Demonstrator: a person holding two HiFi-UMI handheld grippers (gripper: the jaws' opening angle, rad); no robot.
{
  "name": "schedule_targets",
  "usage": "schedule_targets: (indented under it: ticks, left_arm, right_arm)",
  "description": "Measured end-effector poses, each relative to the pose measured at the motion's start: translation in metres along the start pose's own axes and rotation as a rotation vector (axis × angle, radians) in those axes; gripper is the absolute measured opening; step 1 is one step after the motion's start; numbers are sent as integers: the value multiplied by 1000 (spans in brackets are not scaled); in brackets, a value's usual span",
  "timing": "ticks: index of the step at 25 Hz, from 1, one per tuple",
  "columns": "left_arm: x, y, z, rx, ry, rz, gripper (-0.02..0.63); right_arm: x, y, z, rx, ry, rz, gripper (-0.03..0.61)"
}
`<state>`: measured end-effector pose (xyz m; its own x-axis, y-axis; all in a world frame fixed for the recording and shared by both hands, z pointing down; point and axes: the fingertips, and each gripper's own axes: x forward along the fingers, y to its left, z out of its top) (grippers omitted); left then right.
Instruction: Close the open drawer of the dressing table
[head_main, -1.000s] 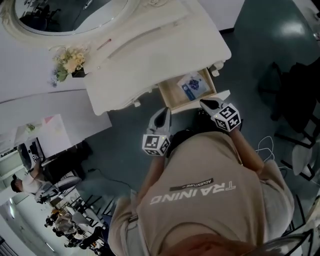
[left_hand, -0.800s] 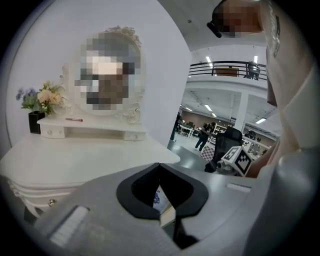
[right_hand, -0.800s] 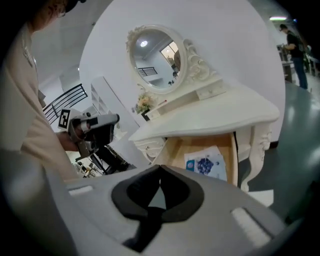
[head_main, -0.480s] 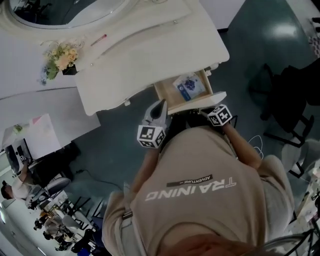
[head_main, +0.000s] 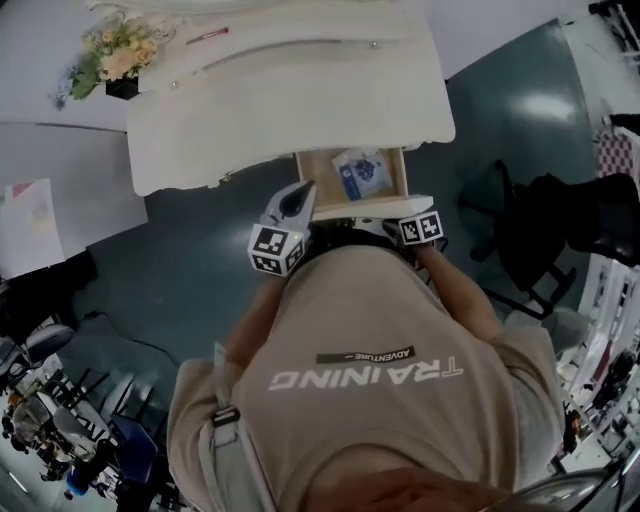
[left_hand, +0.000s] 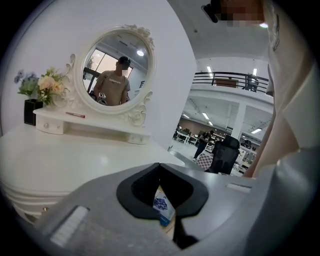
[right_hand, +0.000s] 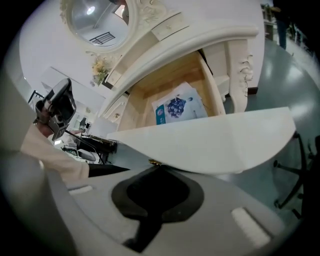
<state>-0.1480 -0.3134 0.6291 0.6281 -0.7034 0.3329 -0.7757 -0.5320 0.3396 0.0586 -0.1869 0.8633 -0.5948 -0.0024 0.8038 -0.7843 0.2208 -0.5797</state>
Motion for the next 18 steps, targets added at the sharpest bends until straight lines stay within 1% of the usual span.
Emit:
schedule_targets:
  ticks: [6,10,12,16,18]
  left_arm:
    - [2,27,4,-13,-14,15,0]
    - [7,37,11,21,-18,1,0]
    - [10,41,14,35,-13,-4,0]
    - [16,46,25,50,-2,-21,0]
    - [20,48,31,62,0,-38,0]
  right_arm:
    - [-1,4,17,27,-22,5,5]
    - [0,5,33,30,-14,-6,5]
    - [1,6,41,14,-1,-10,5]
    - [2,7,56,-59,56,-28,5]
    - [3,6,66,-59,55,-33,5]
